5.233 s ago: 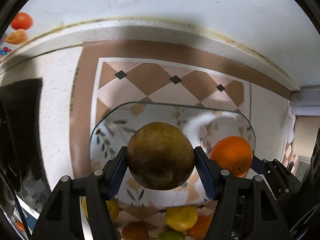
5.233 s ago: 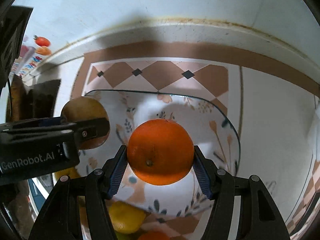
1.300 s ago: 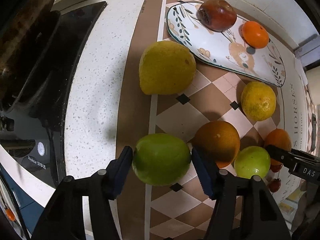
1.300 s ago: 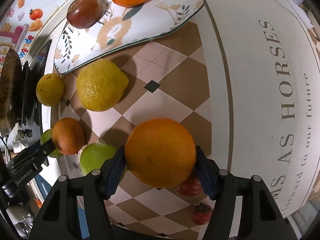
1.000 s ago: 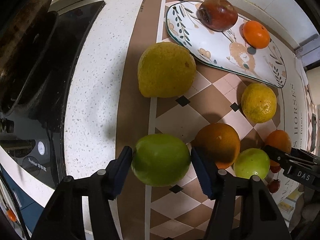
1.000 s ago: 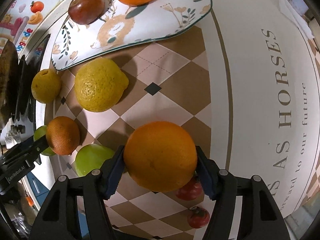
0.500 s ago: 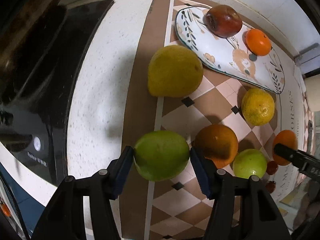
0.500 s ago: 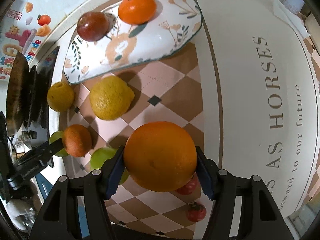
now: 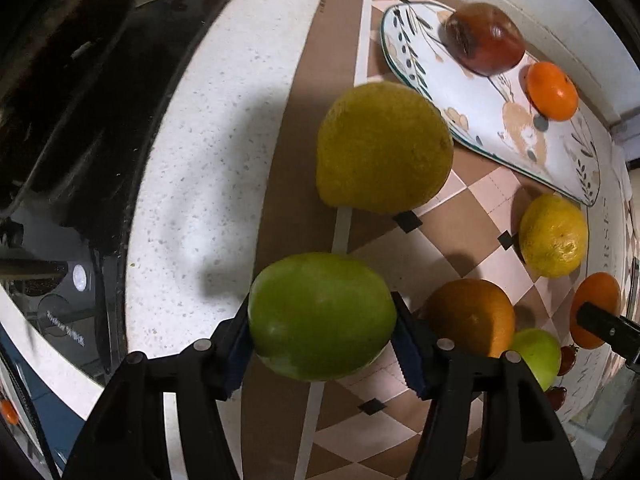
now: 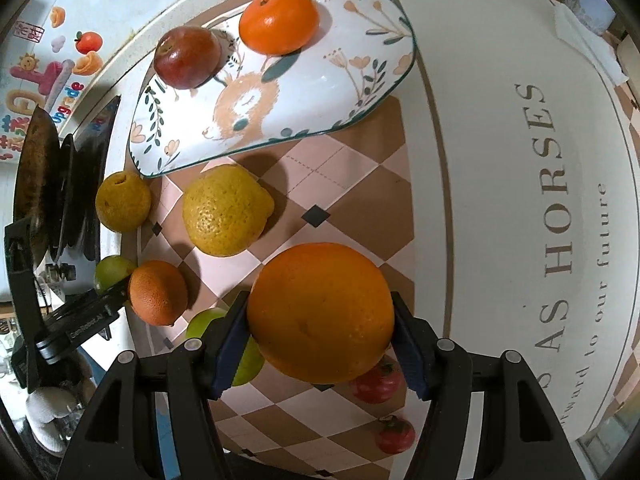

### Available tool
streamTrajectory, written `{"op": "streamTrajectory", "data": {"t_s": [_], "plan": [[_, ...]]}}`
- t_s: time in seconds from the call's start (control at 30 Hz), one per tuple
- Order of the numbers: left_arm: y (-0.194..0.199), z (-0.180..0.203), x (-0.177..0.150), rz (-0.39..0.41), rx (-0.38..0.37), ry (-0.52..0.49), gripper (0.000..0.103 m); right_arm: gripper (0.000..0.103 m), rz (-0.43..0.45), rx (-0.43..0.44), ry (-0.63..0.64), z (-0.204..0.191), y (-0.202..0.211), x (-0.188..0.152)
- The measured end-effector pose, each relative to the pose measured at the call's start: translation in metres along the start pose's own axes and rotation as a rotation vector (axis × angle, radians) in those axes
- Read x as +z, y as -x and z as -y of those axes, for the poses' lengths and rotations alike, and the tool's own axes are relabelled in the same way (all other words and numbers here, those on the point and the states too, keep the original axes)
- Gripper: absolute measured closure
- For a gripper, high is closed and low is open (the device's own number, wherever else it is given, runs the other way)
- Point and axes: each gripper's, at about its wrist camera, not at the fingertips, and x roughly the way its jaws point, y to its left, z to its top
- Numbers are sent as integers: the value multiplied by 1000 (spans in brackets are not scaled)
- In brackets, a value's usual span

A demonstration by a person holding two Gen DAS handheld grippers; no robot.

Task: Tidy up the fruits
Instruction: 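Grasp a green apple with the left tool while the right tool grasps the large orange, then carry both fruits onto the white plate and open both tools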

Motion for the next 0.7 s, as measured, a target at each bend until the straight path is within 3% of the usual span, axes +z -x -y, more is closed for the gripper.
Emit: {"op": "streamTrajectory", "data": {"t_s": [0.2, 0.3, 0.4, 0.5, 0.7], "plan": [[71, 15, 0, 144, -69, -36, 44, 35, 72, 49, -14, 1, 31, 10], [107, 39, 23, 204, -124, -64, 44, 35, 104, 60, 4, -7, 41, 30], [116, 61, 54, 227, -133, -107, 44, 35, 134, 51, 33, -20, 40, 58], [99, 72, 84, 190, -128, -124, 44, 35, 137, 50, 51, -29, 30, 83], [42, 71, 124, 22, -134, -77, 44, 35, 92, 39, 90, -44, -2, 119]]}}
